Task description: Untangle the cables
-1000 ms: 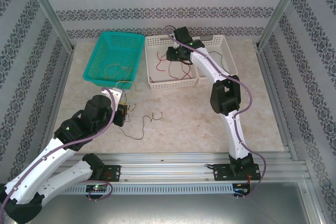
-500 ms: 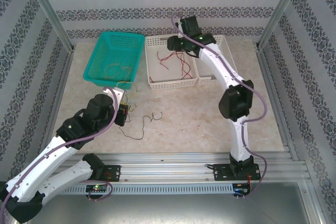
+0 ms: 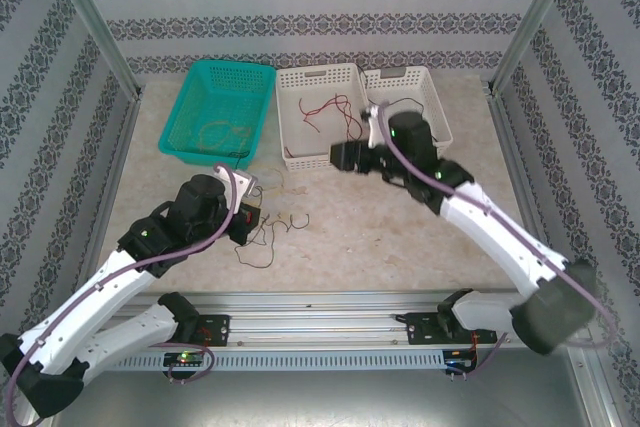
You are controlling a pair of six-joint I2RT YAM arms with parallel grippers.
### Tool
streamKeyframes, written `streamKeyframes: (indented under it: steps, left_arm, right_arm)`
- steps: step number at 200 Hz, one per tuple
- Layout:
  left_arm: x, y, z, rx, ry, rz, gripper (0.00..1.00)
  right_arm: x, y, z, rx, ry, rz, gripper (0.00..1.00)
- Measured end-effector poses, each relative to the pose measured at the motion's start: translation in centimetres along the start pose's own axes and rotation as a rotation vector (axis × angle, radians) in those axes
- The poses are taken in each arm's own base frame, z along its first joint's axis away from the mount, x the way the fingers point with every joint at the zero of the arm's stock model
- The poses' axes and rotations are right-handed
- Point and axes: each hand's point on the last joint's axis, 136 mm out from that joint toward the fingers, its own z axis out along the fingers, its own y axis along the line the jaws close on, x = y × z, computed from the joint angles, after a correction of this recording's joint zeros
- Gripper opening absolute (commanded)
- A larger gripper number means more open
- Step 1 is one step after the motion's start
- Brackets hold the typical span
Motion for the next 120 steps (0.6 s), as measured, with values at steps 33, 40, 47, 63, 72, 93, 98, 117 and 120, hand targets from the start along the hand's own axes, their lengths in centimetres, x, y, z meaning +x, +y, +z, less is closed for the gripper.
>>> streamKeyframes:
  steps: [33,40,47,63,72,93,98,117,120]
  left_arm:
    - [-1.1,-2.9,0.3,0.163,-0.017,-0.091,0.0]
    - [-1.6,-3.7,0.4,0.21,-0.035,-0.117,0.0]
    - [-2.0,-4.5,0.5,0.261,-0.054,-0.144,0.0]
    - [-2.4,-5.7,1.1,0.348,-0.07,-0.205,0.0]
    - [-2.5,-6.1,1.6,0.385,-0.069,-0.239,0.0]
    - [-2.8,-6.9,2.6,0.445,-0.07,-0.304,0.0]
    - [-2.9,-7.0,2.8,0.458,-0.07,-0.319,0.0]
    - [-3.3,-7.4,3.4,0.493,-0.076,-0.359,0.0]
    - [-3.4,-7.5,3.5,0.497,-0.077,-0.363,0.0]
  right_arm:
    - [7.2,-0.1,-1.6,-0.062,0.026,0.047,0.62]
    - [8.4,-0.1,-1.8,-0.076,0.028,0.055,0.62]
    - [9.3,0.0,-2.0,-0.088,0.029,0.06,0.62]
    - [10.7,0.2,-2.6,-0.121,0.016,0.071,0.64]
    - [11.3,0.2,-2.8,-0.138,0.005,0.075,0.64]
    - [12.6,0.2,-3.2,-0.172,-0.02,0.085,0.65]
    - [13.0,0.1,-3.2,-0.178,-0.023,0.085,0.65]
    - [14.2,0.4,-3.1,-0.199,-0.017,0.088,0.65]
    - [14.3,0.5,-3.1,-0.204,-0.016,0.085,0.65]
